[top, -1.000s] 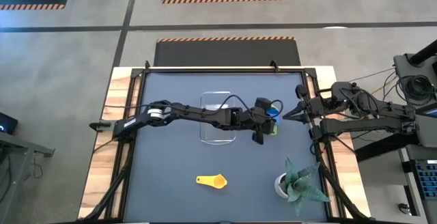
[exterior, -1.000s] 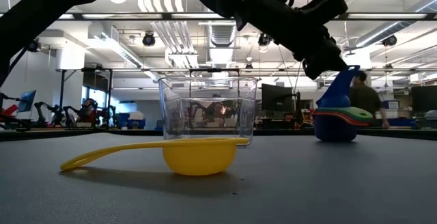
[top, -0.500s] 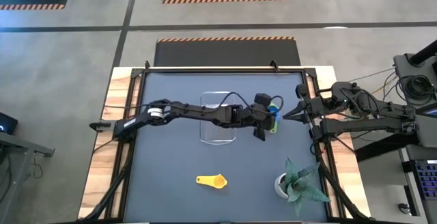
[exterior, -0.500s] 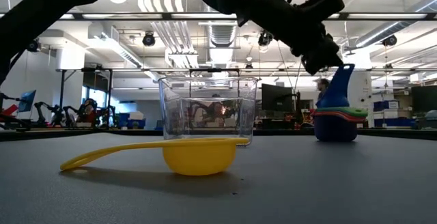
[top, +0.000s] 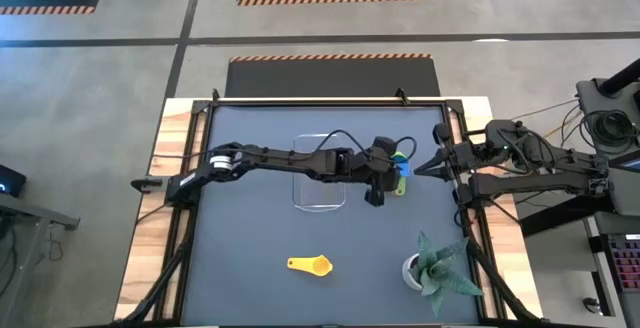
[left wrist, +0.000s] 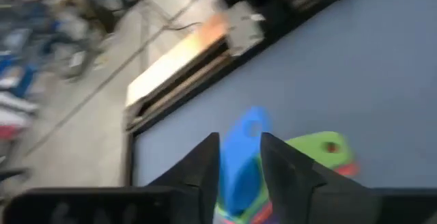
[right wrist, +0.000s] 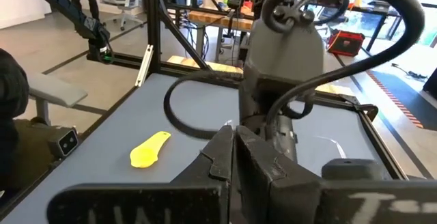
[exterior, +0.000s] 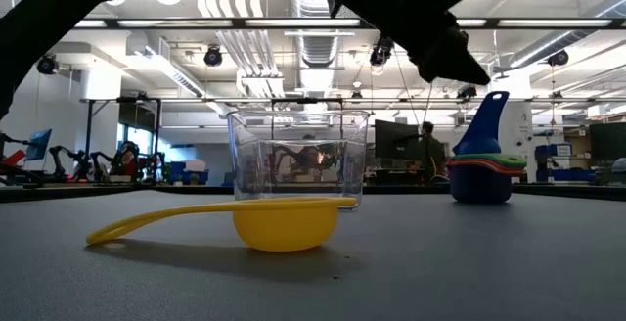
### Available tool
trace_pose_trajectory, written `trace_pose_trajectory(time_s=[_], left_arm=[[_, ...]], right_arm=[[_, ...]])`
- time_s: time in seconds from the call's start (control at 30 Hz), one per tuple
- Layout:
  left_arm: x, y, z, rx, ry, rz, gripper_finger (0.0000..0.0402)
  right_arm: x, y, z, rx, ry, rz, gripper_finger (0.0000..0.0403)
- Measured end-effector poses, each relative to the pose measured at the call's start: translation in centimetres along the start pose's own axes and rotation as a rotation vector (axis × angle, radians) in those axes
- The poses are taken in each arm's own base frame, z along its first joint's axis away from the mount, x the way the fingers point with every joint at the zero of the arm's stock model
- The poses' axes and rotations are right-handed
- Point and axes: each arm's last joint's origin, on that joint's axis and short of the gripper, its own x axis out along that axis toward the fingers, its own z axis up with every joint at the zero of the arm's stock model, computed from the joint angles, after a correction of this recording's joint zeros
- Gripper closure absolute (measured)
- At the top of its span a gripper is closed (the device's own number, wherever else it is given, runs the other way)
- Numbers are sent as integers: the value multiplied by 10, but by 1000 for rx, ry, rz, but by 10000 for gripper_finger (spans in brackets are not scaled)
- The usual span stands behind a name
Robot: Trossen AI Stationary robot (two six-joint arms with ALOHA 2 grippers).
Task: Nest measuring cups in basket
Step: Stack the blue measuring cup on top of the green measuring cup
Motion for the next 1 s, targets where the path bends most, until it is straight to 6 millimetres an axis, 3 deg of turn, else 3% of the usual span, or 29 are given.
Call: trace_pose_trajectory(time_s=[0.13,0.3,0.5,0.73,1.0], left_arm=[[1,0,-3,-33,-55,-119,273],[21,-1,-16,-82,-73,-45,270],[29,-4,-22,-83,-64,-15,305],[30,-4,-23,-53,-70,-3,390],[30,-3,-21,-37,-79,11,399]], right_arm=[[0,0,0,0,0,0,394],[0,0,0,7,0,0,394],[0,0,0,10,1,0,394],[0,0,0,3,1,0,394],[0,0,0,4,1,0,394]])
